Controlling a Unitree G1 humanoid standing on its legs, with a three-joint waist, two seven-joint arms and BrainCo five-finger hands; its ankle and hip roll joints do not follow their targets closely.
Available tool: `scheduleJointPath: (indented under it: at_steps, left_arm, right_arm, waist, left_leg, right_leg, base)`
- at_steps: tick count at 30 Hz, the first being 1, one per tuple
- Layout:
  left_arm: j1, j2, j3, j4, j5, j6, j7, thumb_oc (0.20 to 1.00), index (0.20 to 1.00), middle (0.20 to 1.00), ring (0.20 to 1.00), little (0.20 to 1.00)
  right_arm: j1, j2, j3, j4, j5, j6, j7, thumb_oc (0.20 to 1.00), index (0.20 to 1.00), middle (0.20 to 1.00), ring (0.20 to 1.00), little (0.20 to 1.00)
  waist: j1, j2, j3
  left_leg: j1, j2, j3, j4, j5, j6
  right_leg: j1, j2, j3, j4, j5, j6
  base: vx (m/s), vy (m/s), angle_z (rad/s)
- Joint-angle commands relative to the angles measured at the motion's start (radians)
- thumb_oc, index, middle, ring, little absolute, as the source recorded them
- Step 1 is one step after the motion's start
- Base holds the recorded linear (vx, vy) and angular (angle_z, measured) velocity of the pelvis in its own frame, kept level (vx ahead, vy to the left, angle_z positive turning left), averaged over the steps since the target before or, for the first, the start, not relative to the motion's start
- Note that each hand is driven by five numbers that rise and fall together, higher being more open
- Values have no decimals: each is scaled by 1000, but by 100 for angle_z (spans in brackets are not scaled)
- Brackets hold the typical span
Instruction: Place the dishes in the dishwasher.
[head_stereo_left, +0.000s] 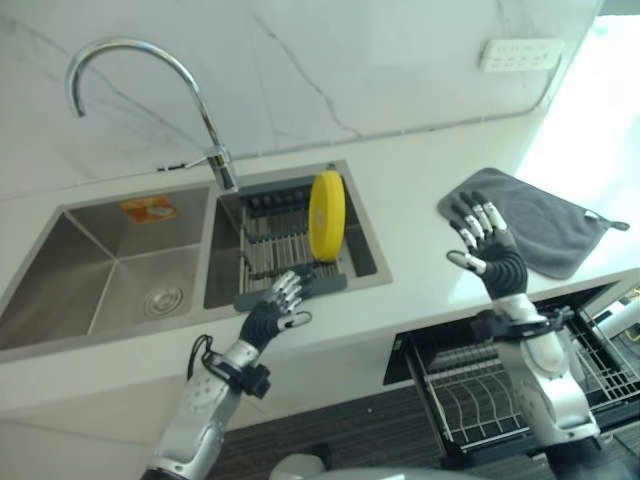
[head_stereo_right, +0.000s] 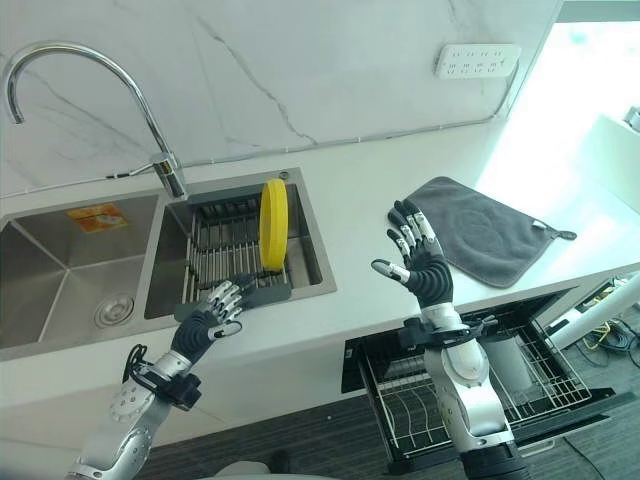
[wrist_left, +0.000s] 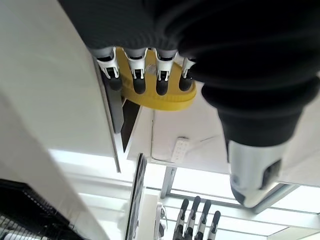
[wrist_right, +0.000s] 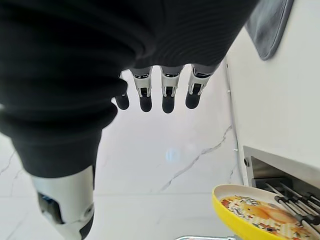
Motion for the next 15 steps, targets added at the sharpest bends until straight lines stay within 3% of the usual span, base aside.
scheduleJointPath:
  at_steps: [1,4,7,8,11,15]
  left_arm:
    - [-11,34,11,-67,48,14,-46,1000,1000,1000,1000,1000]
    - [17,55,-26,-25,94,31,-102,1000,1000,1000,1000,1000]
    - [50,52,-55,23,-5,60,-111,1000,1000,1000,1000,1000]
    - [71,42,-59,50,-78,68,-147,1000,1000,1000,1000,1000]
    - [89,33,-73,74,-107,28,-253,1000,1000,1000,1000,1000]
    - [51,35,-132,44,-150,38,-378,1000,1000,1000,1000,1000]
  right_arm:
    - [-81,-31,-20,-38,-10,-56,-10,1000,1000,1000,1000,1000]
    - [-92,-43,-22,-31,5,-55,-25,1000,1000,1000,1000,1000]
    - [-93,-56,-13,-32,16,-53,-42,1000,1000,1000,1000,1000]
    - [-85,-57,-14,-35,22,-51,-36,1000,1000,1000,1000,1000]
    - [-77,-57,-23,-23,33,-60,-26,1000,1000,1000,1000,1000]
    - [-87,-50,-13,3,56,-70,-34,1000,1000,1000,1000,1000]
  waist:
    - [17,25,-6]
    - [18,27,-5]
    - [14,30,-3]
    - [9,30,-3]
    - [4,29,3]
    - [-12,29,1]
  left_leg:
    - [17,45,20,18,-115,29]
    - [16,46,21,20,-113,27]
    - [17,49,30,19,-113,26]
    - [19,49,39,20,-115,26]
    - [23,51,48,22,-119,24]
    - [33,57,66,21,-121,22]
  right_leg:
    - [-22,-13,-11,92,-87,8]
    - [-21,-12,-9,90,-87,7]
    - [-21,-12,-10,87,-86,9]
    - [-21,-13,-9,82,-83,10]
    - [-17,-14,-8,79,-83,11]
    - [-10,-11,-8,70,-80,11]
  base:
    - [10,-31,-1]
    - [10,-43,-1]
    - [0,0,0]
    - [0,0,0]
    - [-11,-23,1]
    - [-5,-9,0]
